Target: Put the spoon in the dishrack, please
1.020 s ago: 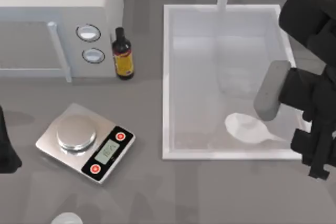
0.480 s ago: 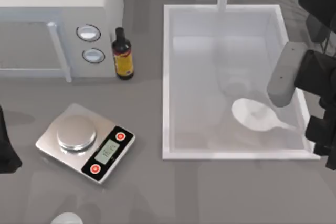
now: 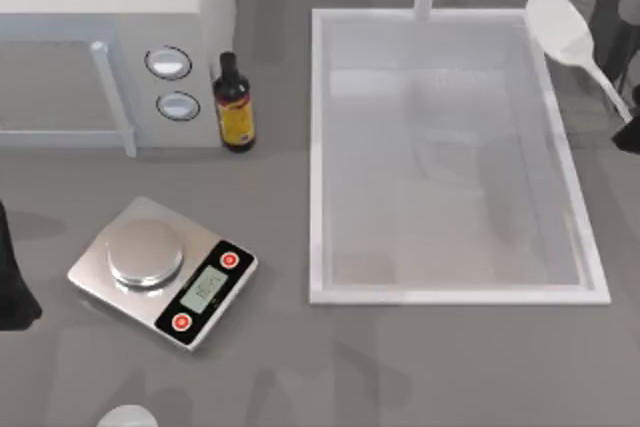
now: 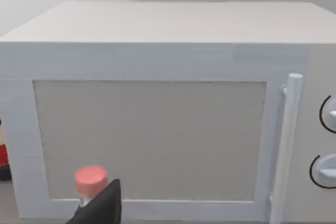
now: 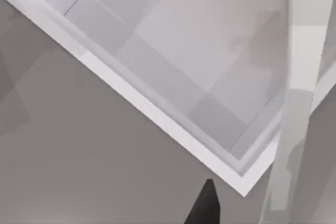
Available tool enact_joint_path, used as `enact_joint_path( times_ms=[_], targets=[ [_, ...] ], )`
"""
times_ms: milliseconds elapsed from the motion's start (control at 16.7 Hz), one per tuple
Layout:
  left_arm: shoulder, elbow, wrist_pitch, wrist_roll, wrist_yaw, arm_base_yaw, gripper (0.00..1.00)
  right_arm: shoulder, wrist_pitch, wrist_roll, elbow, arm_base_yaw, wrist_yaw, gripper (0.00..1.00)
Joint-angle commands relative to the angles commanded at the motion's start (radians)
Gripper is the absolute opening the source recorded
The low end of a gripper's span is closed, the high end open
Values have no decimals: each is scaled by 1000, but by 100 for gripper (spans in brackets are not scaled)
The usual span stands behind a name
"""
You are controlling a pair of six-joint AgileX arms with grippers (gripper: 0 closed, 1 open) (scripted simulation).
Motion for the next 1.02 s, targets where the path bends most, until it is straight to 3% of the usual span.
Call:
enact_joint_path(
  times_ms=[600,780,1020],
  targets=[
    [0,0,0,0,0,0,100,-284,853,315,-191,-733,-348,0],
    [0,0,0,0,0,0,100,-351,978,378,-225,-854,-413,0],
    [0,0,0,0,0,0,100,-371,1010,398,-234,-886,-431,0]
  ],
)
